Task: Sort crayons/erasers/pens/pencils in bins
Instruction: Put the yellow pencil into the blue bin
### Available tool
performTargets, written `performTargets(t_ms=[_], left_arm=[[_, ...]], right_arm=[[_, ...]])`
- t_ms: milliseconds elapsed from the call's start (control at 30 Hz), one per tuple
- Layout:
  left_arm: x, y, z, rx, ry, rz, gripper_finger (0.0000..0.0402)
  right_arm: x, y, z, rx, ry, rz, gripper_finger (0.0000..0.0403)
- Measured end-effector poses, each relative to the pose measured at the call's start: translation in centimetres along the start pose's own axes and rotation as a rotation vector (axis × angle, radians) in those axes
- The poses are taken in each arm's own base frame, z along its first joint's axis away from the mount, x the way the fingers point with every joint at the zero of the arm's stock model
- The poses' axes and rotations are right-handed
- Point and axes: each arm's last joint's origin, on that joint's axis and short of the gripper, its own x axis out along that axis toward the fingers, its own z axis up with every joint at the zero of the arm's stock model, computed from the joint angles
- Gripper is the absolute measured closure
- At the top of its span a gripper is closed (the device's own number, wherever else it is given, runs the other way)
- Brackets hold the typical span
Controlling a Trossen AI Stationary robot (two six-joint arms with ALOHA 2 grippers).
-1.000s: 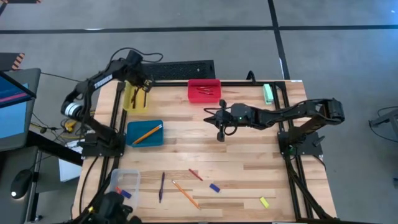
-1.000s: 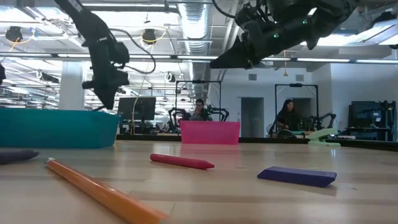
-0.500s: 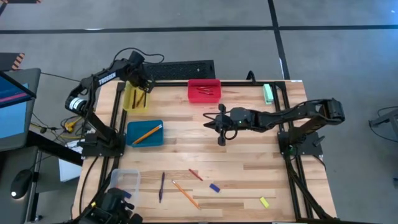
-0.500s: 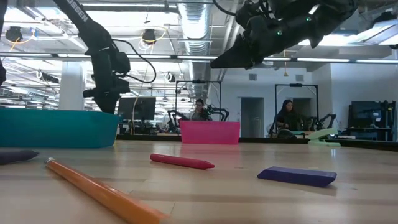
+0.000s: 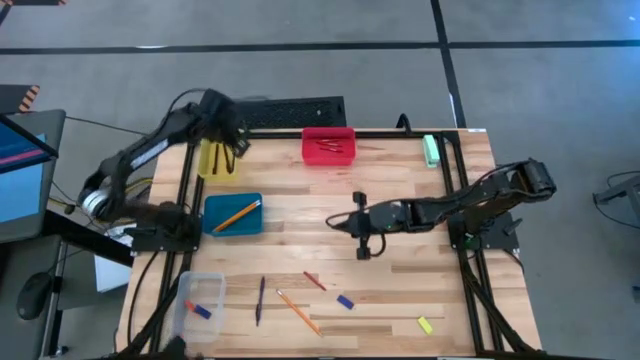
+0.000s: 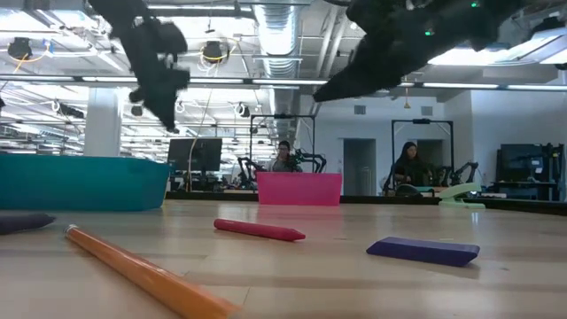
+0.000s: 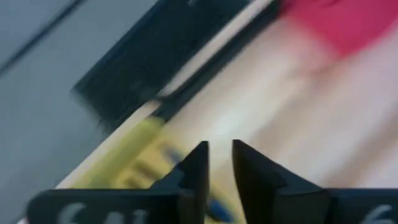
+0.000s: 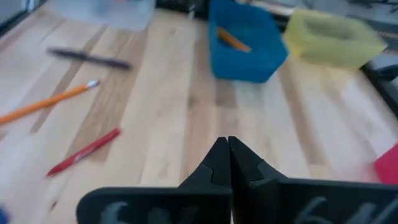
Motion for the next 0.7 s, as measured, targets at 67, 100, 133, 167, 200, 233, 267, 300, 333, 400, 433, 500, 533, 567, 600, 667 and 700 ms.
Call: performTargets(t_ms=[67,100,133,167,200,233,267,300,333,400,433,500,533,567,600,667,700], left_arm=[[-1.6,-2.3,-0.8,0.042,-0.098,-0.057,0.0367],[-2.2,-3.5,-1.4,0.059,-0.150,-0.087,0.0379],[-2.8,-4.5,-1.9,0.069,-0.200,-0.115,0.0389],[-3.3,-5.6,-2.6,0.087,-0.256,-0.152,0.0395],[-3.8,-6.7,-3.3,0.105,-0.307,-0.189,0.0398],[-4.1,-7.7,-4.0,0.130,-0.354,-0.229,0.0398],[-4.5,-8.6,-4.8,0.159,-0.399,-0.273,0.0396],[-4.7,-9.5,-5.5,0.192,-0.433,-0.313,0.0396],[-4.9,-10.3,-6.3,0.225,-0.457,-0.355,0.0396],[-5.0,-11.7,-7.6,0.268,-0.492,-0.421,0.0397],[-5.1,-12.4,-8.2,0.275,-0.501,-0.449,0.0398],[-5.2,-13.5,-9.1,0.283,-0.492,-0.504,0.0400],[-5.2,-14.1,-9.5,0.290,-0.480,-0.523,0.0401],[-5.2,-14.6,-9.9,0.300,-0.466,-0.536,0.0401],[-5.2,-15.2,-10.2,0.311,-0.455,-0.542,0.0401],[-5.3,-16.3,-10.8,0.353,-0.441,-0.544,0.0401],[-5.4,-16.9,-11.0,0.374,-0.441,-0.541,0.0401]], right_arm=[[-0.1,0.7,-0.2,-0.007,0.022,0.005,0.0401],[-0.2,1.0,-0.4,-0.006,0.012,0.002,0.0401],[-0.3,1.3,-0.6,-0.006,-0.009,-0.003,0.0400],[-0.4,1.5,-0.9,-0.004,-0.032,-0.001,0.0400],[-0.4,1.7,-1.3,-0.001,-0.053,0.002,0.0400],[-0.5,1.8,-1.6,0.003,-0.075,0.003,0.0400],[-0.6,1.8,-1.9,0.010,-0.099,0.003,0.0401],[-0.7,1.8,-2.2,0.020,-0.125,0.002,0.0401],[-0.8,1.8,-2.4,0.030,-0.143,0.000,0.0401],[-0.9,1.7,-3.0,0.049,-0.160,-0.003,0.0400],[-1.0,1.7,-3.1,0.062,-0.169,-0.003,0.0400],[-1.1,1.8,-3.2,0.084,-0.179,0.001,0.0400],[-1.1,1.9,-3.2,0.088,-0.176,0.006,0.0401],[-1.1,2.0,-3.2,0.088,-0.175,0.010,0.0401],[-1.2,2.2,-3.2,0.087,-0.176,0.015,0.0401],[-1.2,2.3,-3.2,0.089,-0.177,0.018,0.0400],[-1.2,2.3,-3.2,0.091,-0.178,0.006,0.0399]])
